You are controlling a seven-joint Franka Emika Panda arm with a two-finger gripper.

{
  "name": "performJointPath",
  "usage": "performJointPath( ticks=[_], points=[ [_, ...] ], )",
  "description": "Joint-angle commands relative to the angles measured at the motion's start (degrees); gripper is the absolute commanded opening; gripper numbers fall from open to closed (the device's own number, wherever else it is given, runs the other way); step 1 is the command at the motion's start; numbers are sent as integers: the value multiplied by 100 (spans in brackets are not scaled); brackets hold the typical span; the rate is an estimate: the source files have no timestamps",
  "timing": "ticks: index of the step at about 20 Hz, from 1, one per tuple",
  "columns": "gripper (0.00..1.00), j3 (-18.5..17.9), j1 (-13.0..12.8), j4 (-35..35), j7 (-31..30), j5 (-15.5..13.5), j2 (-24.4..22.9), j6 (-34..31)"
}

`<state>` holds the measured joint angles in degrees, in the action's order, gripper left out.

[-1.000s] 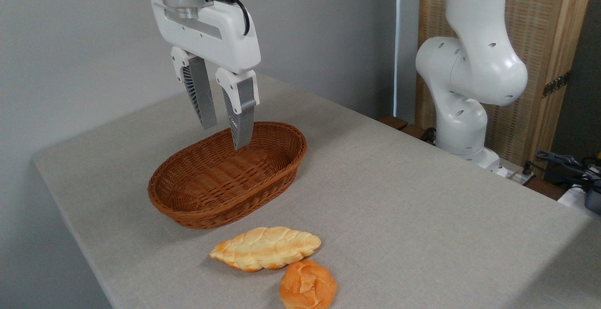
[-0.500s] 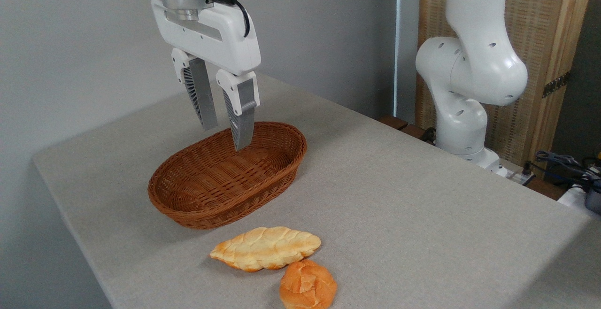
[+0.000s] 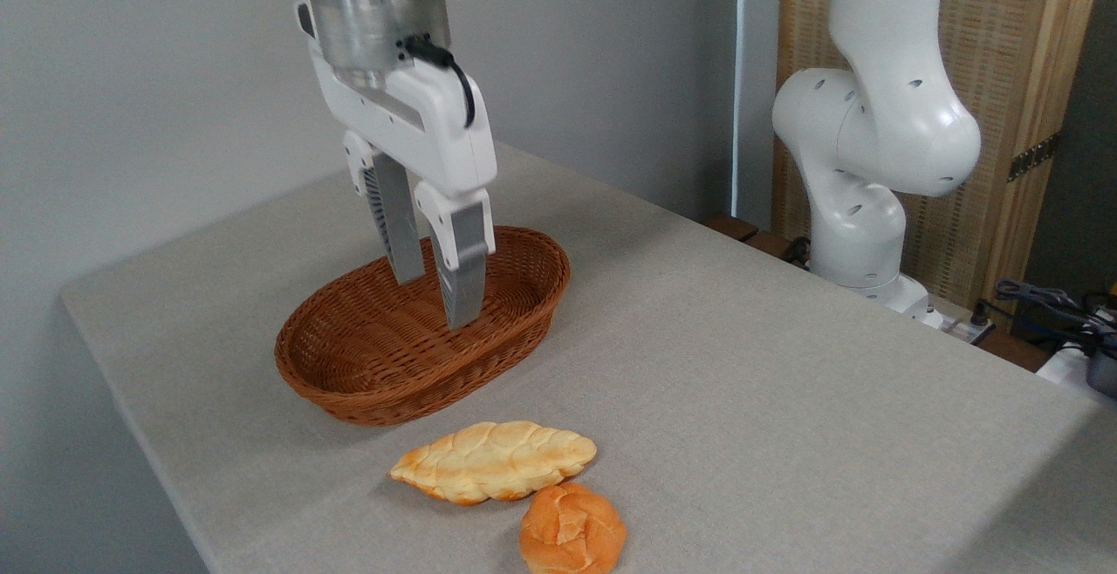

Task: Put bread into the basket
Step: 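Move the gripper past the basket and lower it onto the long golden roll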

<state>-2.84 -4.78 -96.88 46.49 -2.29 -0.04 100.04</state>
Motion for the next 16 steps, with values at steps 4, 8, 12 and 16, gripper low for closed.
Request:
performJointPath(
  ticks=[4, 8, 12, 16],
  points=[
    [100, -120, 38, -928, 1308, -43, -154, 1025],
    [100, -120, 73, -1211, 1890, -43, -110, 1255],
    [100, -120, 82, -1228, 2337, -34, -75, 1255],
    [100, -120, 108, -1324, 2567, 9, 74, 1412]
  ],
)
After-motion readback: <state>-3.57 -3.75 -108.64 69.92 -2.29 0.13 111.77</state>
